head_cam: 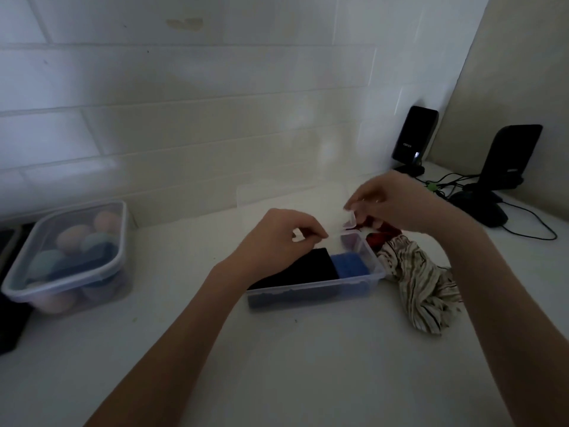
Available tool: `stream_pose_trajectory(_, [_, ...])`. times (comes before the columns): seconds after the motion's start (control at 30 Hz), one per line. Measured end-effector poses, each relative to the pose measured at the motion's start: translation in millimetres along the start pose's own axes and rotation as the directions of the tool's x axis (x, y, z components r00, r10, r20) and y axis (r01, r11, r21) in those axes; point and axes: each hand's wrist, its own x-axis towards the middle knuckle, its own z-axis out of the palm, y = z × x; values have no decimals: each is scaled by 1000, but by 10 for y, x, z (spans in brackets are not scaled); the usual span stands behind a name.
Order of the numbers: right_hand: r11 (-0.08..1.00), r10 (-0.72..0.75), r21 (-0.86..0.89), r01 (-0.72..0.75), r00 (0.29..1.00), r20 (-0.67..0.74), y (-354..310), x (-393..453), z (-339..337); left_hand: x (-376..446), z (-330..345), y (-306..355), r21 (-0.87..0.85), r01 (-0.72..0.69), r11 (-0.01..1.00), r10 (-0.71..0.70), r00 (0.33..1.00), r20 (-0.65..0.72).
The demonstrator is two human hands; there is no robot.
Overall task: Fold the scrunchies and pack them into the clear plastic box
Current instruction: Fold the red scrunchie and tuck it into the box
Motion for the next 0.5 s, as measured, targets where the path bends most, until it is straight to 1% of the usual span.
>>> stream_pose_trajectory(0.03, [999,26,-39,-32,988,-152,78,43,17,2,-15,3,-24,12,1000,-13,1000,-29])
stream_pose_trajectory(0.07, [992,69,-88,-92,969,-238,159,76,70,1,-27,7,-37,21,999,-23,999,-47])
stream_pose_trajectory(0.1, [977,121,-139,-159,960,-251,237,99,150,0,-36,9,-38,27,999,-29,998,-56])
stream_pose_trajectory(0.13, [958,175,-191,-212,965,-195,308,112,247,-4,-40,7,-33,30,999,-32,998,-60])
stream_pose_trajectory(0.2, [932,254,-266,-248,967,-13,419,131,438,-7,-44,-12,-32,39,999,-41,997,-65])
stream_pose_trajectory(0.23, [927,264,-284,-246,964,27,440,136,515,-8,-45,-25,-39,44,998,-47,996,-69])
stream_pose_trajectory(0.27, [927,262,-285,-246,965,19,450,138,570,-6,-48,-37,-48,49,998,-53,996,-77])
stream_pose_trajectory(0.37, [941,240,-222,-255,966,-95,456,170,625,-1,-68,-78,-83,54,995,-64,991,-118])
stream_pose_trajectory(0.43, [951,206,-177,-254,946,-251,427,181,577,4,-86,-102,-109,64,992,-80,985,-151])
stream_pose_trajectory(0.5, [974,138,-100,-202,884,-446,333,177,446,18,-92,-125,-144,87,986,-114,975,-192])
